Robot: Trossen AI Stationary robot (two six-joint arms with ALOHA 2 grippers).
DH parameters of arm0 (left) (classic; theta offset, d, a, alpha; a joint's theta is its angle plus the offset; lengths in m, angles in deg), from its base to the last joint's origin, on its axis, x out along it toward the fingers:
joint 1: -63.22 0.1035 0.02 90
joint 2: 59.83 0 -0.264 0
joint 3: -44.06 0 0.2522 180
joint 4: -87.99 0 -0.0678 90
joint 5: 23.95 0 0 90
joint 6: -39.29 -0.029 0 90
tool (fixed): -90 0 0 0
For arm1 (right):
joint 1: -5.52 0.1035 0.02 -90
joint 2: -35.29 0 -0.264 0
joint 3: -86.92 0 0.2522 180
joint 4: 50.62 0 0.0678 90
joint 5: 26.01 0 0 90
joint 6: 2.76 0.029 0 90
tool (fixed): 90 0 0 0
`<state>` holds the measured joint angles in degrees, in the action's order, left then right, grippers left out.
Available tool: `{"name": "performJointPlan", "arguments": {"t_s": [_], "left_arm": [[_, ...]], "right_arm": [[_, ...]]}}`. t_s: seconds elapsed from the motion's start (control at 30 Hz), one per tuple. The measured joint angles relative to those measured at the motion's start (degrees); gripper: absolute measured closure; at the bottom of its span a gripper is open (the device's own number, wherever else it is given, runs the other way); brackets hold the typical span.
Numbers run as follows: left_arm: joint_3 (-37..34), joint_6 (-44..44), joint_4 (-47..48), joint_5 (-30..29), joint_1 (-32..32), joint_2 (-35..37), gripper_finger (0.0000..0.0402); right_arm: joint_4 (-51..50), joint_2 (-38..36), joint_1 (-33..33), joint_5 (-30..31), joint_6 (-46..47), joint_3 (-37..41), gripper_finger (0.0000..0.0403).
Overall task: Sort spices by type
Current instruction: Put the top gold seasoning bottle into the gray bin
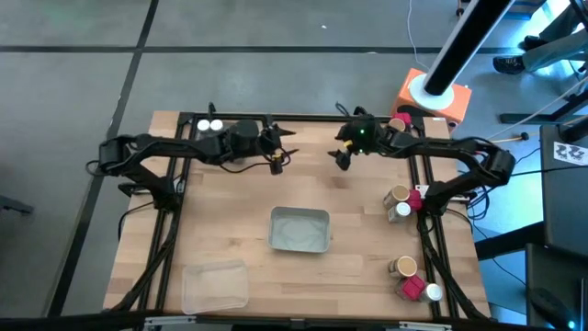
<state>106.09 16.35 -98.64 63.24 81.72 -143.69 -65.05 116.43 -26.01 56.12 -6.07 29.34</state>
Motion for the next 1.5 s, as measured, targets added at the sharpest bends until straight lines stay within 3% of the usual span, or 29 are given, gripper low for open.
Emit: {"name": "performJointPlan", "arguments": {"t_s": [0.17,0.43,0.53,0.8,1.07,1.5], "left_arm": [[0.0,-6.7,-0.1,-0.6,-0.1,1.8,0.0163],[0.0,-5.9,2.4,-0.8,0.0,2.7,0.0163],[0.0,-5.7,3.9,-0.8,0.0,2.7,0.0163],[0.0,-6.0,4.5,-0.8,0.0,2.7,0.0162],[0.0,-6.0,3.9,-0.8,0.0,2.7,0.0162],[0.0,-5.7,3.2,-0.8,0.0,2.7,0.0162]], "right_arm": [[-12.8,-3.2,0.0,5.3,-0.2,-7.3,0.0084],[-41.8,-5.6,-0.3,24.2,1.6,-24.9,0.0084],[-48.4,-5.6,-1.6,28.4,3.8,-29.4,0.0084],[-57.9,-5.2,-11.0,28.9,7.8,-30.6,0.0084],[-57.8,-2.1,-20.9,24.6,8.2,-26.7,0.0084],[-56.1,2.8,-23.8,23.7,10.8,-23.9,0.0084]]}}
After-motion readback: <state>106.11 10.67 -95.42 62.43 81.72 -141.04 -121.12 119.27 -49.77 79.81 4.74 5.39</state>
